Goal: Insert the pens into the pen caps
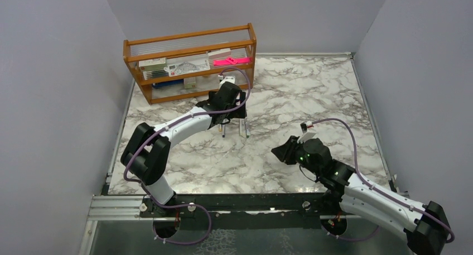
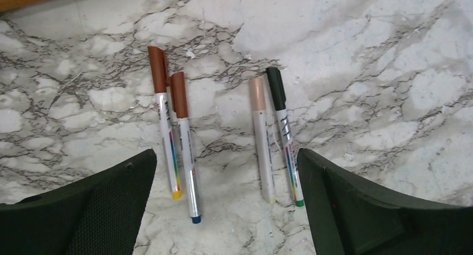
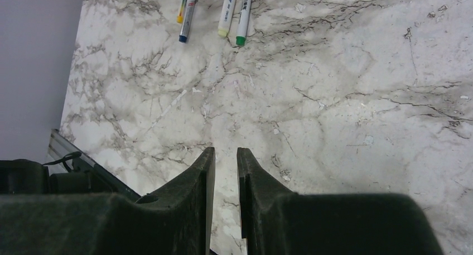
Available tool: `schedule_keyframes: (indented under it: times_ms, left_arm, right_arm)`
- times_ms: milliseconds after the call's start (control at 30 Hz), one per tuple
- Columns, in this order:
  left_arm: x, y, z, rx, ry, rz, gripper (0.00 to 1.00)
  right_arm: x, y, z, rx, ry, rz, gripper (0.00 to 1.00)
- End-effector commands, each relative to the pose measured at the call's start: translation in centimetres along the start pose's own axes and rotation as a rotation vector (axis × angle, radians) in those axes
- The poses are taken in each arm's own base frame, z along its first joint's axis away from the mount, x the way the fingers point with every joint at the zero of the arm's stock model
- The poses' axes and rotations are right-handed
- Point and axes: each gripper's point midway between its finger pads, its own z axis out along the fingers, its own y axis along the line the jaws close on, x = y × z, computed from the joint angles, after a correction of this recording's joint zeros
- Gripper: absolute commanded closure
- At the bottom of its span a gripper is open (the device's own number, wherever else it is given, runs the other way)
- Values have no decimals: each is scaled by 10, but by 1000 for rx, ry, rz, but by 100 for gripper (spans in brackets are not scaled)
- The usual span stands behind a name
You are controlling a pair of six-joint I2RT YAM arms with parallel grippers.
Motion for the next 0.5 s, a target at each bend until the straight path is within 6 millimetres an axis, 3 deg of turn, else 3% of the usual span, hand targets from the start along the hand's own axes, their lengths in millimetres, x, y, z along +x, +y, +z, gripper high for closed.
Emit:
schedule_keyframes:
  times_ms: [0,100,167,467]
  left_arm:
    - [7,28,6,-147,30,58,1]
    - [10,37,8,-190,27,59,1]
    - [23,41,18,-203,63,68,1]
    - [45,32,42,-161,121,73,1]
  right_arm:
    - [-3,6,0,-27,-9,-3,79]
    - [-3,3,-3,-17,-16,-4,79]
    - [-3,1,-6,-12,-21,-3,79]
    - [-4,-6,-9,11,-34,2,80]
